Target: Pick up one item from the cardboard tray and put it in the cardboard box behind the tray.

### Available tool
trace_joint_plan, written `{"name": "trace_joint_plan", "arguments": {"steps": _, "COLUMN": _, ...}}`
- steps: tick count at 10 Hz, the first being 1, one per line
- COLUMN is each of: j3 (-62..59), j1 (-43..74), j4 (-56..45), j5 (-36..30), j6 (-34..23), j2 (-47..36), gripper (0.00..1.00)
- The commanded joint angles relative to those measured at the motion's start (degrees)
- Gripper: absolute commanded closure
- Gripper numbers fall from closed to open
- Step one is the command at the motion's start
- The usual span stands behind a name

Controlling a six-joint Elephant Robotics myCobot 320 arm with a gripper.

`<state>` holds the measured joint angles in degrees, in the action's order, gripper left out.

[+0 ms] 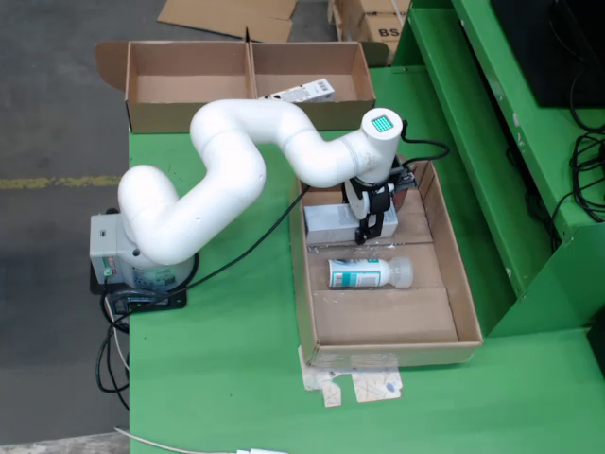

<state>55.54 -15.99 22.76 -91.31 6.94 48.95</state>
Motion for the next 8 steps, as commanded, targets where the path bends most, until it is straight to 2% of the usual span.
{"name": "trace_joint_plan", "arguments": {"steps": 1, "j3": 18.9, "j1": -1.0, "j4": 6.4, "j5": 1.2, "j6": 0.2, "j2": -19.4, "gripper": 1.00}}
{"name": "trace_joint_plan", "arguments": {"steps": 5, "j3": 19.5, "j1": -0.5, "j4": 4.9, "j5": 1.6, "j6": 0.5, "j2": -23.4, "gripper": 1.00}}
{"name": "trace_joint_plan", "arguments": {"steps": 6, "j3": 19.5, "j1": -0.1, "j4": 3.4, "j5": 1.7, "j6": 0.4, "j2": -27.5, "gripper": 1.00}}
{"name": "trace_joint_plan", "arguments": {"steps": 7, "j3": 19.5, "j1": -0.1, "j4": 3.4, "j5": 1.7, "j6": 0.4, "j2": -27.5, "gripper": 1.00}}
{"name": "trace_joint_plan", "arguments": {"steps": 8, "j3": 20.3, "j1": -1.5, "j4": 1.6, "j5": 3.1, "j6": 1.8, "j2": -32.3, "gripper": 1.00}}
